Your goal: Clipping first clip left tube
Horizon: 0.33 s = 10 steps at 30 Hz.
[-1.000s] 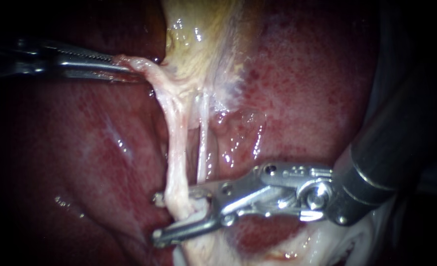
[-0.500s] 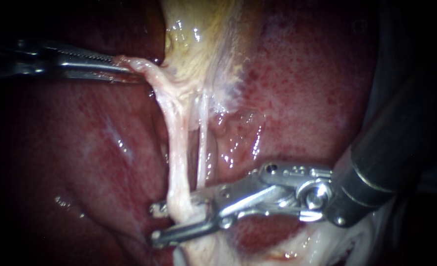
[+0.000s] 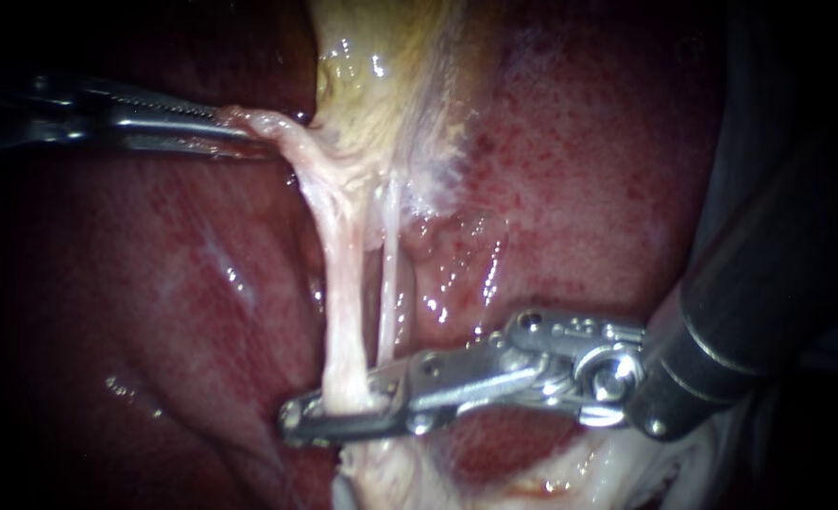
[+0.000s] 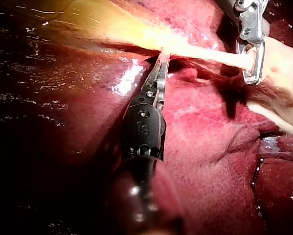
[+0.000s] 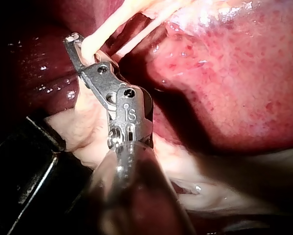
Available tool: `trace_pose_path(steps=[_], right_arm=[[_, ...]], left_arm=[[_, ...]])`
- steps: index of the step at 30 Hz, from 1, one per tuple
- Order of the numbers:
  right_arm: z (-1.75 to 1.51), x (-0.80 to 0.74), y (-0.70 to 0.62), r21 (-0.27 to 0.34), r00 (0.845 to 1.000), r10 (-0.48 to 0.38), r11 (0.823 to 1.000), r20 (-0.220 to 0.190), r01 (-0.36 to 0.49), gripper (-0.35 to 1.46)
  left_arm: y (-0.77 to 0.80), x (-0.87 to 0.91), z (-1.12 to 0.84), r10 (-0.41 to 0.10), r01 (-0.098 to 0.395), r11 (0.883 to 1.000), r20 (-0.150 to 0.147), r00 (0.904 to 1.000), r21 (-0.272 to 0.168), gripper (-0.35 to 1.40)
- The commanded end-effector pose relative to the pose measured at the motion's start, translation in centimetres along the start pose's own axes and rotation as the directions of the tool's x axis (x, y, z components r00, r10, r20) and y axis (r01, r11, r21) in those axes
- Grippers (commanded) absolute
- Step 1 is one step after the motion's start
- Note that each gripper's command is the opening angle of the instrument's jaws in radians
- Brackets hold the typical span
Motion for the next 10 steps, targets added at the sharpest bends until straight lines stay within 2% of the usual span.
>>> trace_pose_path(steps=[1,10], right_arm=[[0.0,0.0,0.0,0.002,1.0,-0.001,1.0,0.0,0.001,-0.35],[0.0,0.0,0.04,0.001,1.0,-0.001,1.0,0.0,0.001,-0.35]], left_arm=[[0.0,0.0,0.0,0.0,0.0,1.0,0.0,1.0,0.0,-0.35],[-0.02,0.0,0.01,0.0,0.0,1.0,0.0,1.0,0.0,-0.35]])
